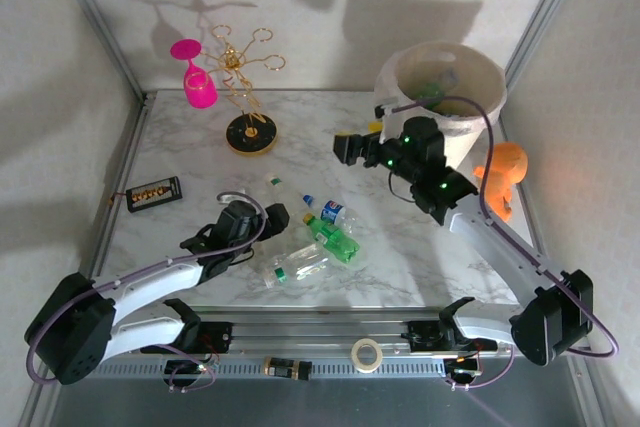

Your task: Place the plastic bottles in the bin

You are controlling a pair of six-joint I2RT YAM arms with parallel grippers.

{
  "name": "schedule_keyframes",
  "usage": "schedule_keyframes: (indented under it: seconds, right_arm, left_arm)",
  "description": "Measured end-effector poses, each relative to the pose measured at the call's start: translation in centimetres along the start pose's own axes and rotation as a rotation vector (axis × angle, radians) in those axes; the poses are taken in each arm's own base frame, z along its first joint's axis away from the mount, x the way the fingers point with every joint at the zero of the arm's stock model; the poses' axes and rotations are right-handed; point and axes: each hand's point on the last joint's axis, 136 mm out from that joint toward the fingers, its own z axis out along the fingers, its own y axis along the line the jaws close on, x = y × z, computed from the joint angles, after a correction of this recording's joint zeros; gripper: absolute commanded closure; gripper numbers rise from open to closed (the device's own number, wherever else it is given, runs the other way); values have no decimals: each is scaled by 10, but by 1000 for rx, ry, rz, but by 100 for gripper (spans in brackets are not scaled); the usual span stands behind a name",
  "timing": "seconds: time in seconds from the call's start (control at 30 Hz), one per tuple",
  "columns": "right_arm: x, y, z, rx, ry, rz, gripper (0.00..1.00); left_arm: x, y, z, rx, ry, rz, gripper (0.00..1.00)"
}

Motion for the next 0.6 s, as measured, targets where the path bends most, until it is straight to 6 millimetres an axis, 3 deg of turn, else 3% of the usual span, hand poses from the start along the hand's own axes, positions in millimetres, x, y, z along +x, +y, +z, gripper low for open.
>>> schedule_keyframes:
  seconds: [0.13, 0.3, 0.6]
  right_arm:
    - [35, 0, 15, 22, 67, 1, 1]
    - [63, 9, 20, 24, 90, -25, 1]
    - [52, 2, 20, 79, 29, -36, 1]
  left_arm:
    - [19, 6, 1, -31, 58, 25, 0]
    - [34, 14, 2, -70, 106, 47, 1]
    - [52, 27, 9, -130, 145, 65, 8]
